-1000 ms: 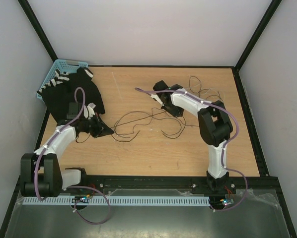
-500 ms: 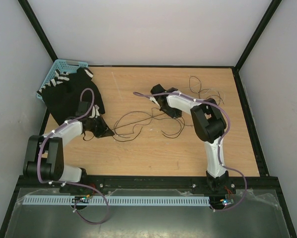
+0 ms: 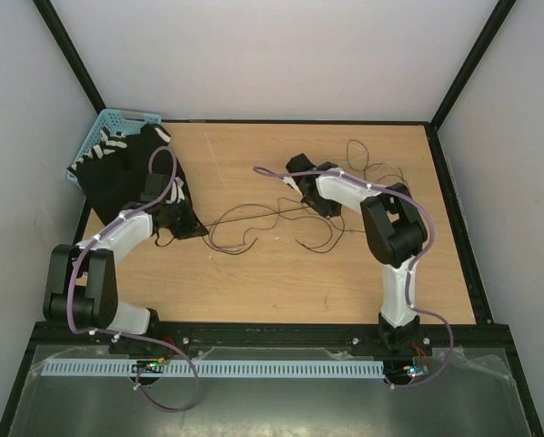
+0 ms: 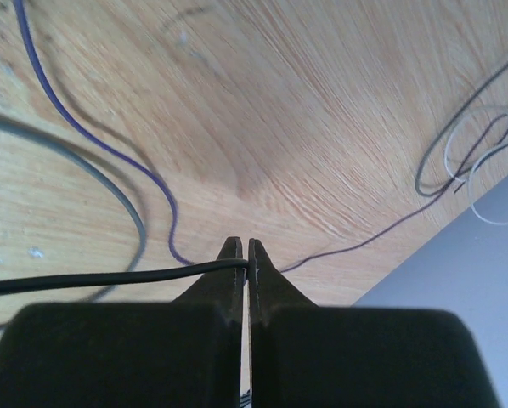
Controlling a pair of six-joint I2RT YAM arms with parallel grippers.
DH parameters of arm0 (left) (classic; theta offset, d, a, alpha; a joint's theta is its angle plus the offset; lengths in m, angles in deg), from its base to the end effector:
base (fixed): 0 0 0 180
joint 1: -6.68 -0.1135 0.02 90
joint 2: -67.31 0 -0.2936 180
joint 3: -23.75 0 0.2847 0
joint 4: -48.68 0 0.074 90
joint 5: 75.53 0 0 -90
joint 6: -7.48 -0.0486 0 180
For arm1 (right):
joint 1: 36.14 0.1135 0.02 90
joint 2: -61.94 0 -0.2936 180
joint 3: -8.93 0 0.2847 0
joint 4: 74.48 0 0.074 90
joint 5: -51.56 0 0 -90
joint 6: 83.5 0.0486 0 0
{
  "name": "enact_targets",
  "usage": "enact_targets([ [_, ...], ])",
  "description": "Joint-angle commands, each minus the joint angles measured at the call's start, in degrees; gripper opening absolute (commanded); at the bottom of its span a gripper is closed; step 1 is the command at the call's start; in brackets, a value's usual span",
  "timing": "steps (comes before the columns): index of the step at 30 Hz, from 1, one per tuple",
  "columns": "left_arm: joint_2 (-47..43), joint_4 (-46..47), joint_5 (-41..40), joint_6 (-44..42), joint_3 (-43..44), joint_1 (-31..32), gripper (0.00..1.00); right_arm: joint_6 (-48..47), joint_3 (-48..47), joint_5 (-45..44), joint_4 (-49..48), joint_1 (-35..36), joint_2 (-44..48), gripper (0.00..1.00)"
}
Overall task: Zip-tie the wires
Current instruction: Straighten the cable at the center of the board.
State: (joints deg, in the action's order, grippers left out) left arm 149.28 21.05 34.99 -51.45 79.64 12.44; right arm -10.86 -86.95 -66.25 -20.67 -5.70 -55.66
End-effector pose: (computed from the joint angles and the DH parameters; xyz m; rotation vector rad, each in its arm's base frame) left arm 0.3022 -0.0476 0.1827 -0.4131 2.5338 -0.7055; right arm 0.3992 0.2083 0.1551 -1.0422 2.5666 -0.6410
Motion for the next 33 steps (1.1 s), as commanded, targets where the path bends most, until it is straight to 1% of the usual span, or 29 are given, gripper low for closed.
enact_targets([
  [1, 0.29, -3.86, -5.36, -2.87, 2.07, -0.4, 0.06, 0.35, 2.62, -2.03, 1.36, -2.51, 6.39, 0.0],
  [5, 0.58, -4.26, -7.56, -3.91, 2.79, -0.4, 0.05, 0.79, 6.09, -1.45, 1.4, -3.85, 9.8, 0.0],
  [10, 1.49, -4.39, -7.99, -4.27, 3.21, -0.4, 0.05, 1.36, 9.41, -0.55, 1.36, -6.43, 13.2, 0.0],
  [24, 2.35, -4.42, -9.04, -4.78, 2.53, -0.49, 0.04, 3.59, 9.72, 0.58, 1.38, -10.33, 14.74, 0.0],
  [30, 3.02, -4.42, -9.35, -4.63, 1.98, -0.57, 0.11, 3.96, 9.5, 1.2, 1.36, -11.1, 14.73, 0.0],
  [33, 3.76, -4.22, -9.11, -4.51, 1.91, -0.57, 0.12, 4.38, 9.54, 2.05, 1.41, -11.13, 15.19, 0.0],
])
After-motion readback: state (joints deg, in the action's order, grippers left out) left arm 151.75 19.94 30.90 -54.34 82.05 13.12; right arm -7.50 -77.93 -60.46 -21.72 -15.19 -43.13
